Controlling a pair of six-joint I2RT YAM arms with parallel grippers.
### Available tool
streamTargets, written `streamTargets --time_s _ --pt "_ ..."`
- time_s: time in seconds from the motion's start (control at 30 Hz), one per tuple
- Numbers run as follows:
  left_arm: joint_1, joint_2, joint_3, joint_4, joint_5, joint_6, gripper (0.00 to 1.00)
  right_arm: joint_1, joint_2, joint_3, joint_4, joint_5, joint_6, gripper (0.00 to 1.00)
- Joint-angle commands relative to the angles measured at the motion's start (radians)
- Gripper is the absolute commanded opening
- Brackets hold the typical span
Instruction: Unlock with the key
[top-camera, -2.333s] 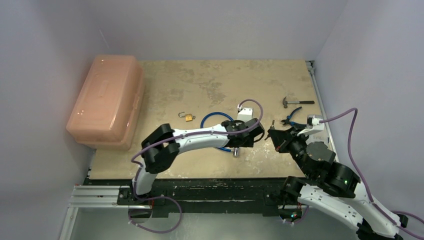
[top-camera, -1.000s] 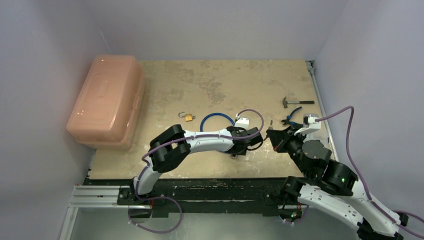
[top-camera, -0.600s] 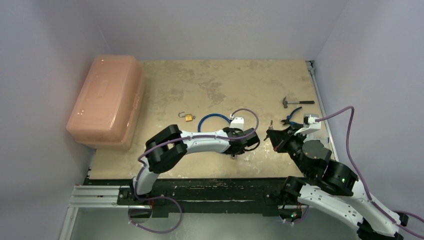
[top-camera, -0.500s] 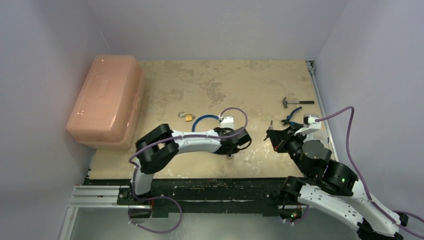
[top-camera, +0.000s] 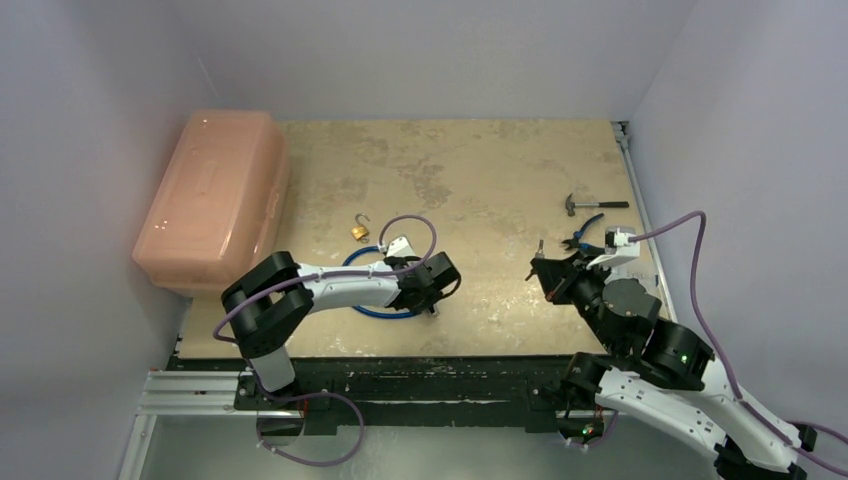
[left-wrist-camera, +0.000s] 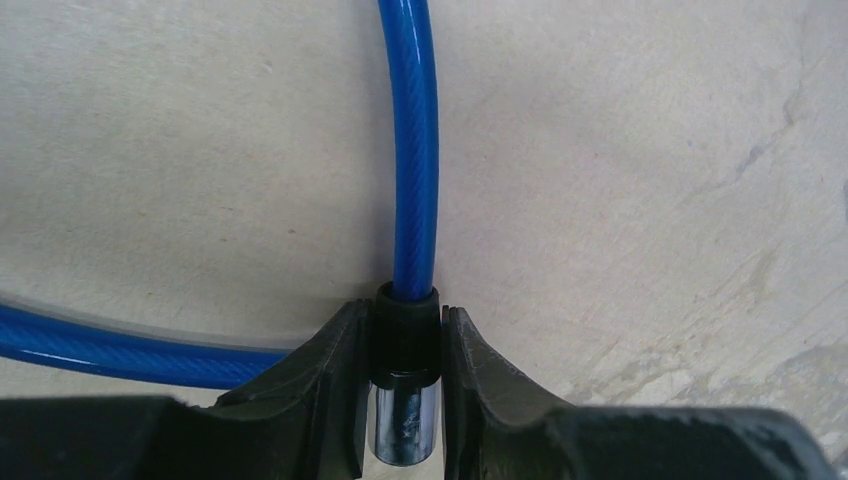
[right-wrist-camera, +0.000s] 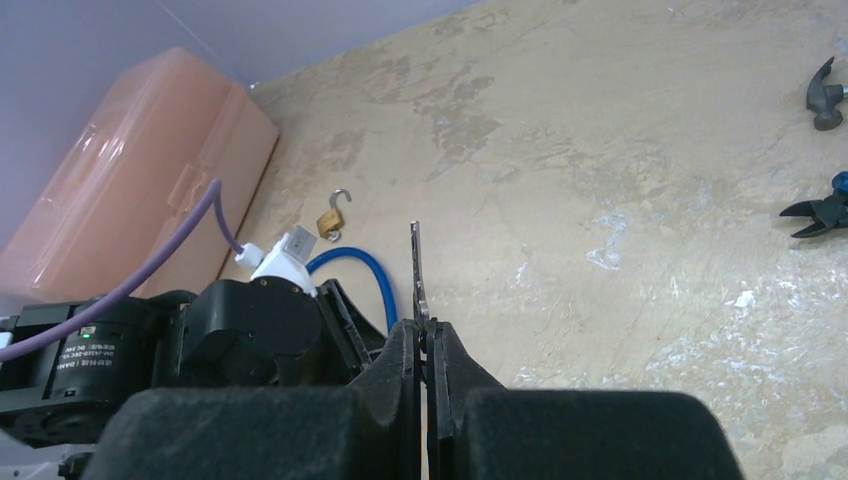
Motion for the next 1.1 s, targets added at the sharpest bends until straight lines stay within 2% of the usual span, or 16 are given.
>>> streamTargets --time_s 0.0,0.03,0.1,0.13,0.2,0.23,0.3,0.43,0.5,0.63,0.7,0.87,1.07 --pt "0.052 -0.065 -0.032 -0.022 -0.039 -0.085 0.0 0.0 0.018 0.0 0.039 0.003 0.007 0.0" --pt "0.062 -0.072 -0.03 -0.017 -0.048 -0.078 0.0 0.0 0.018 -0.001 0.039 0.002 0.006 0.0" --pt "0.088 -0.085 -0.025 0.007 -0.049 -0.029 0.09 0.0 0.023 -0.003 0.038 -0.001 0.006 0.0" --pt "0.098 -0.09 -0.017 0.019 -0.045 0.018 0.19 0.0 0.027 -0.003 0.037 -0.004 0.007 0.0" --pt "0.102 -0.105 0.001 0.024 -0.057 0.073 0.55 0.0 0.037 -0.003 0.042 -0.017 0.011 0.0" --pt "0.102 -0.112 0.008 0.019 -0.062 0.091 0.66 0.0 0.042 -0.004 0.047 -0.026 0.012 0.0" --pt "0.102 -0.128 0.016 -0.001 -0.068 0.128 0.78 0.0 0.054 -0.006 0.059 -0.045 0.017 0.0" --pt "0.101 -0.17 0.032 -0.019 -0.069 0.284 0.81 0.0 0.072 -0.012 0.081 -0.068 0.021 0.0" --pt "0.101 -0.18 0.062 0.012 -0.069 0.481 0.8 0.0 0.078 -0.011 0.084 -0.076 0.021 0.0" --pt "0.102 -0.154 0.185 -0.067 -0.153 0.905 0.8 0.0 0.082 -0.008 0.071 -0.091 0.019 0.0" --pt "0.1 -0.158 0.196 -0.056 -0.165 1.125 0.8 0.0 0.081 -0.012 0.064 -0.096 0.021 0.0" --pt "0.1 -0.188 0.127 0.029 0.032 1.675 0.77 0.0 0.068 -0.038 0.052 -0.118 0.054 0.0" --pt "0.106 -0.202 0.065 0.07 0.163 2.022 0.72 0.0 0.095 -0.051 0.082 -0.277 0.057 0.0"
